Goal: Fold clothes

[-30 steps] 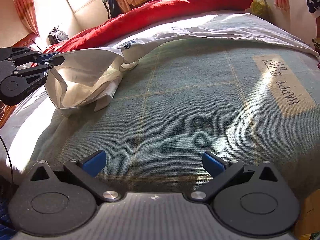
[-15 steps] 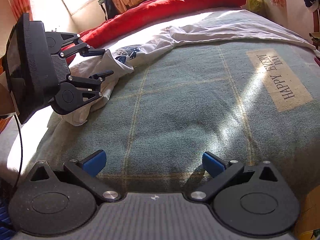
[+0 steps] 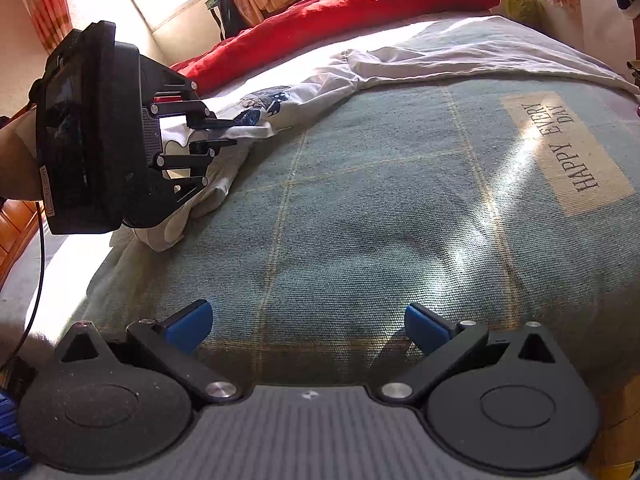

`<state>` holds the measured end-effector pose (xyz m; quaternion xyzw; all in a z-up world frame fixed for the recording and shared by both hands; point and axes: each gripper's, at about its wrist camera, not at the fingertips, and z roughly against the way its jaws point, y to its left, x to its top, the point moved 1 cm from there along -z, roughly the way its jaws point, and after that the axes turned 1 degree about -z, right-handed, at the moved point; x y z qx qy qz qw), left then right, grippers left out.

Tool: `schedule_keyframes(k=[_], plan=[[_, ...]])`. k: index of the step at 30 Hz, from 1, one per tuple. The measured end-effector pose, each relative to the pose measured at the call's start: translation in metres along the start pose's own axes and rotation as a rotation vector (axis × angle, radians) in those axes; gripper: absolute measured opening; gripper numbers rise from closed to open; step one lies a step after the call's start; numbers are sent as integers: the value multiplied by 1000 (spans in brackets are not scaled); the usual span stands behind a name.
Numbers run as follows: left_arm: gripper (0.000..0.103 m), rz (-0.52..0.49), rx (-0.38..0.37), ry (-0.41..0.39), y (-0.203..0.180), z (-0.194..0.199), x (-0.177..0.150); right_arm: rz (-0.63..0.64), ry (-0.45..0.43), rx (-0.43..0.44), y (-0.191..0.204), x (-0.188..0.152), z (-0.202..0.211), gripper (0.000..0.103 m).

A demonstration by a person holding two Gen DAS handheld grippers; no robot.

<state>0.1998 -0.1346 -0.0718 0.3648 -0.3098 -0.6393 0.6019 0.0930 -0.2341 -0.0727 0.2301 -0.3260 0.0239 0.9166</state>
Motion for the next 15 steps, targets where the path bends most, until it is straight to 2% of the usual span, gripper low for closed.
schedule_keyframes(k=[3, 8, 10, 12, 15], plan=[[2, 82, 12, -34, 15, 17, -5, 2, 2, 9, 3, 0, -1, 103], [0, 355, 44, -116, 69, 48, -24, 6, -6, 11, 6, -1, 2, 103], [0, 433, 48, -112, 84, 52, -35, 0, -9, 5, 5, -1, 3, 103], [0, 514, 29, -127, 92, 59, -48, -6, -10, 3, 4, -1, 3, 103], [0, 582, 1, -171, 94, 74, -58, -4, -8, 1, 5, -1, 4, 103]])
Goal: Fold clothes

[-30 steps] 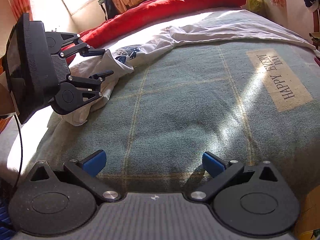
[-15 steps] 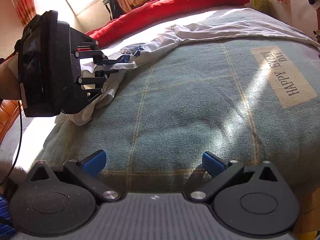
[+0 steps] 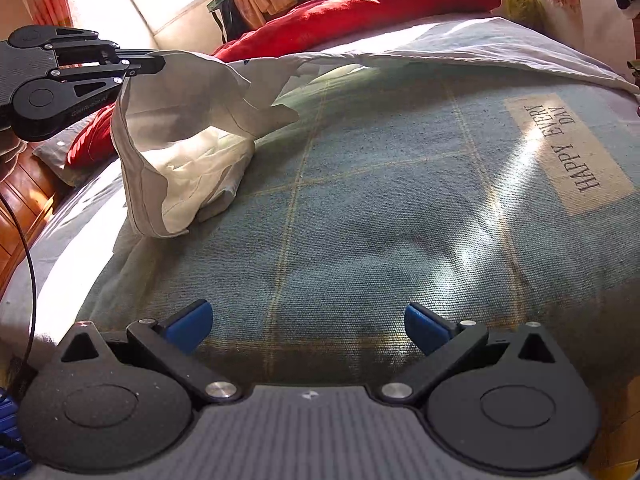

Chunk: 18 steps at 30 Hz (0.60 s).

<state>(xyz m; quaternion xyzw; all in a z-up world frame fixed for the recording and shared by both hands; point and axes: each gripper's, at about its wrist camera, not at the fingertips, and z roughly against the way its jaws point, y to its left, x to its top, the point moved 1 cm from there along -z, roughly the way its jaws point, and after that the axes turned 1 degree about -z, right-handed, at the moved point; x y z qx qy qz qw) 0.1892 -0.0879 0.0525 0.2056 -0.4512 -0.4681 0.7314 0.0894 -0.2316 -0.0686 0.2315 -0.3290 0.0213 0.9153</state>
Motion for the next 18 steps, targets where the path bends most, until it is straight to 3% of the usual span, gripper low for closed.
schedule_keyframes(k=[8, 14, 18], plan=[[0, 111, -123, -91, -1, 49, -13, -3, 4, -2, 2, 0, -1, 103], [0, 5, -253, -30, -47, 51, -38, 11, 15, -1, 7, -1, -3, 103], [3, -80, -269, 10, -81, 49, -47, 9, 18, -8, 7, -1, -2, 103]])
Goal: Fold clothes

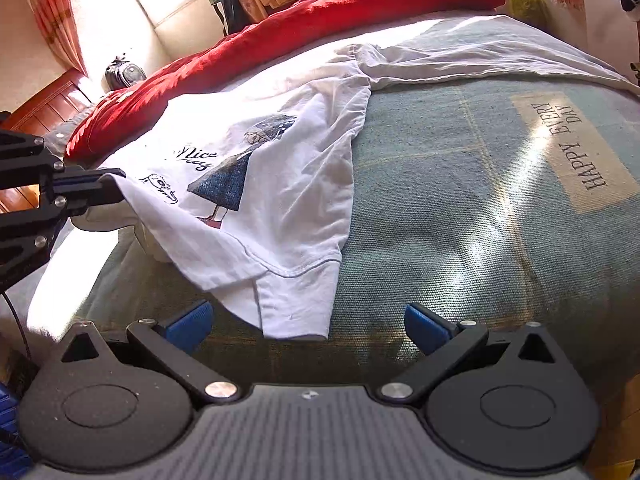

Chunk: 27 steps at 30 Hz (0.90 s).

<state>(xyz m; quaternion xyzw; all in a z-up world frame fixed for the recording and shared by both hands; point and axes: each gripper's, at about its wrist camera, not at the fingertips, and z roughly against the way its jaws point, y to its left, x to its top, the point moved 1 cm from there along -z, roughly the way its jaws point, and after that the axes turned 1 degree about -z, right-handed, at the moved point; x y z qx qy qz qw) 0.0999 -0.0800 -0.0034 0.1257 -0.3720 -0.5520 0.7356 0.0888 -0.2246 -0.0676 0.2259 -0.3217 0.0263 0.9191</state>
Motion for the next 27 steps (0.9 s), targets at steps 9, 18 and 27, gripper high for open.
schedule_keyframes(k=[9, 18, 27], plan=[[11, 54, 25, -19, -10, 12, -10, 11, 5, -2, 1, -4, 4, 103], [28, 271, 27, -81, -13, 35, -25, -19, -5, 51, -4, 3, 7, 103], [57, 706, 47, -217, 19, 77, -56, -131, -25, 125, -32, 29, 2, 103]])
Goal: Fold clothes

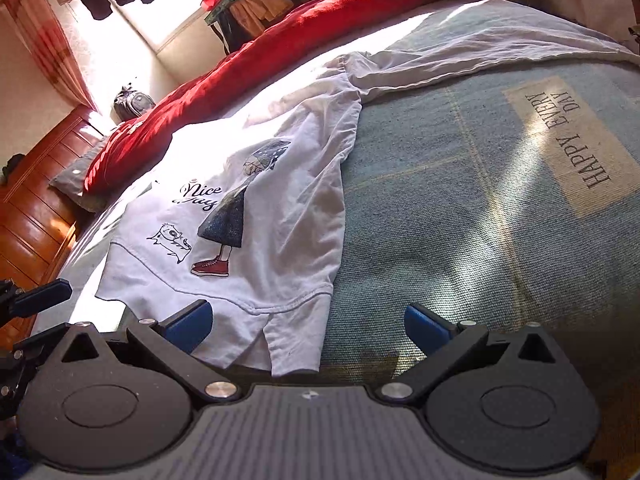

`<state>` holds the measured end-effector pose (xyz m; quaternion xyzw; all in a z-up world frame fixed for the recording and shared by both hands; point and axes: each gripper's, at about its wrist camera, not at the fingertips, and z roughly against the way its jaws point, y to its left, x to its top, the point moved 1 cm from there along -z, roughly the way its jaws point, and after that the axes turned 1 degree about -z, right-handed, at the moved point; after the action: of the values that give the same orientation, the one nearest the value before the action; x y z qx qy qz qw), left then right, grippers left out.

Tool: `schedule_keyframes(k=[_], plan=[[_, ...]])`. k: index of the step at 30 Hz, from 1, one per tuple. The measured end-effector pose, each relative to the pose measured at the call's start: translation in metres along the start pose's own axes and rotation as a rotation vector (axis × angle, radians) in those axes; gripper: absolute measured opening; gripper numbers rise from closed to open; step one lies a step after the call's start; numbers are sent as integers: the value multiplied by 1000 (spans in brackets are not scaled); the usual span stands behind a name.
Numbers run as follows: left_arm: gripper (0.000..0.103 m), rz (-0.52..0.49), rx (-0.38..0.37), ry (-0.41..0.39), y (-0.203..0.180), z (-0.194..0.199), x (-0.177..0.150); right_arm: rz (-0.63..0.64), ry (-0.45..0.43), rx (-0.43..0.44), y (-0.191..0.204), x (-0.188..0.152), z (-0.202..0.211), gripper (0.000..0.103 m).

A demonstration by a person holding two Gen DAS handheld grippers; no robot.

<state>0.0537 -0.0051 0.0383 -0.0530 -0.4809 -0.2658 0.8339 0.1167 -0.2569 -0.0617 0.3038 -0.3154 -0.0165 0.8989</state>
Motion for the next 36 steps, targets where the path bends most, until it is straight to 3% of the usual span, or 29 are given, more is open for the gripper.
schedule_keyframes(k=[3, 9, 11, 15, 20, 23, 26, 31, 33, 36], plan=[[70, 121, 40, -46, 24, 5, 3, -47, -22, 49, -10, 28, -3, 103], [70, 177, 171, -52, 54, -15, 3, -129, -57, 179, -25, 97, -21, 103], [70, 191, 183, -45, 61, -26, 2, -189, -53, 234, -36, 123, -39, 103], [70, 223, 187, -41, 72, -41, -1, -294, -36, 252, -59, 161, -86, 103], [70, 231, 177, -30, 90, -58, 1, -382, -35, 205, -84, 186, -141, 103], [70, 216, 115, -37, 106, -72, 9, -356, -61, 190, -82, 200, -154, 103], [71, 167, 38, -64, 129, -99, 24, -290, -123, 120, -78, 216, -158, 103], [71, 156, 9, -87, 156, -142, 41, -219, -273, -43, -91, 246, -149, 103], [71, 175, -18, -58, 161, -154, 45, -273, -278, -108, -105, 254, -147, 103], [71, 188, -40, 36, 171, -165, 58, -346, -208, -169, -118, 254, -145, 103]])
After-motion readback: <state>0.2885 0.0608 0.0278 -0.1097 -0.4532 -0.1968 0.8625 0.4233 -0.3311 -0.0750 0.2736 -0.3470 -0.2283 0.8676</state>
